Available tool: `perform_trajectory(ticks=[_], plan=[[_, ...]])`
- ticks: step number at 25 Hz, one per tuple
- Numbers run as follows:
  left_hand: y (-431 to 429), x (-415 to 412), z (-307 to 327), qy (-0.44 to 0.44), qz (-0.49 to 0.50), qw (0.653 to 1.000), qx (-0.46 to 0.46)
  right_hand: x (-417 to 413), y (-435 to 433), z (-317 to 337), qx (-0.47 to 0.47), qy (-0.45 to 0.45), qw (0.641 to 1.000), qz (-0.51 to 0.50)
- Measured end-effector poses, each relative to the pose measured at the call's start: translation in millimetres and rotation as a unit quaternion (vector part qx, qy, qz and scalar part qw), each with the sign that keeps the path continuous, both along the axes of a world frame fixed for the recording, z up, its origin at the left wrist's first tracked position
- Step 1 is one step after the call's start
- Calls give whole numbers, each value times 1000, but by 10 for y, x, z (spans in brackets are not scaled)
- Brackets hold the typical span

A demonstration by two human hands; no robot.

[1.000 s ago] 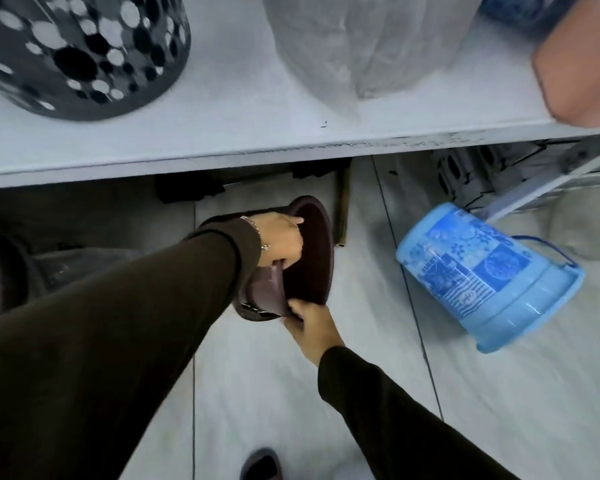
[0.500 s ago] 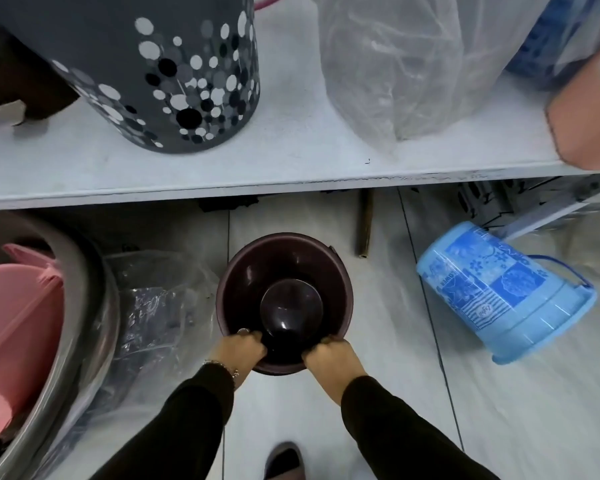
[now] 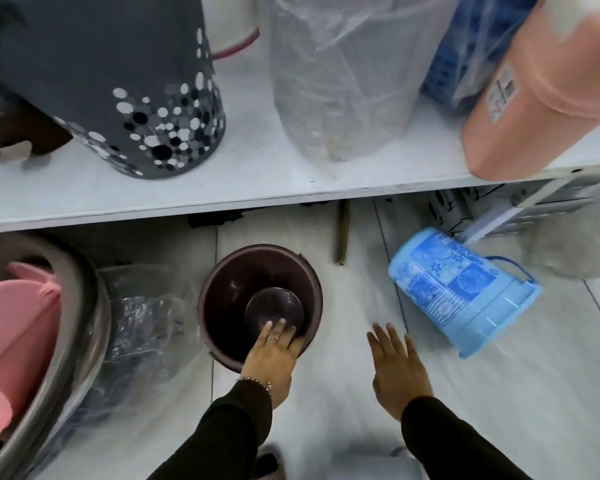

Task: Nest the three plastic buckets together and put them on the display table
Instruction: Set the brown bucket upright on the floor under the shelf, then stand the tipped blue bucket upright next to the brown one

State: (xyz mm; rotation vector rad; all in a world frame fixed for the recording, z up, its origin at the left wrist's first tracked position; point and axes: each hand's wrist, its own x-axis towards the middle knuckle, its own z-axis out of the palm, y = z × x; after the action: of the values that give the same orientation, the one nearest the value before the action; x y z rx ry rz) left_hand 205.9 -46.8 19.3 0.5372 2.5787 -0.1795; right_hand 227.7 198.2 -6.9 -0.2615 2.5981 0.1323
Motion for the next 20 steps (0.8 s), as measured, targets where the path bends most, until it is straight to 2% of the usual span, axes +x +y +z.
perform_trajectory(ticks=[2,5,8,11,15,20], plan=[[518,14,-82,24,-30,999,13,36,522,-34,20,7,1000,6],[1422,147,-294,10,-35,998,51,-22,1447,-48,58,34,998,21],[2200,273,-559,-40,60,988,135,-300,2328,-50,87,85,992,34],[3037,225,-871,-82,209,943,247,-718,3185,-111,94,110,989,29],[4008,10,-1297,-87,348,868,343,-1169,3738,-386,39,88,995,33],[4087,73,-1264,27,409,822,396,-1312,3776,-382,-126,129,984,4]])
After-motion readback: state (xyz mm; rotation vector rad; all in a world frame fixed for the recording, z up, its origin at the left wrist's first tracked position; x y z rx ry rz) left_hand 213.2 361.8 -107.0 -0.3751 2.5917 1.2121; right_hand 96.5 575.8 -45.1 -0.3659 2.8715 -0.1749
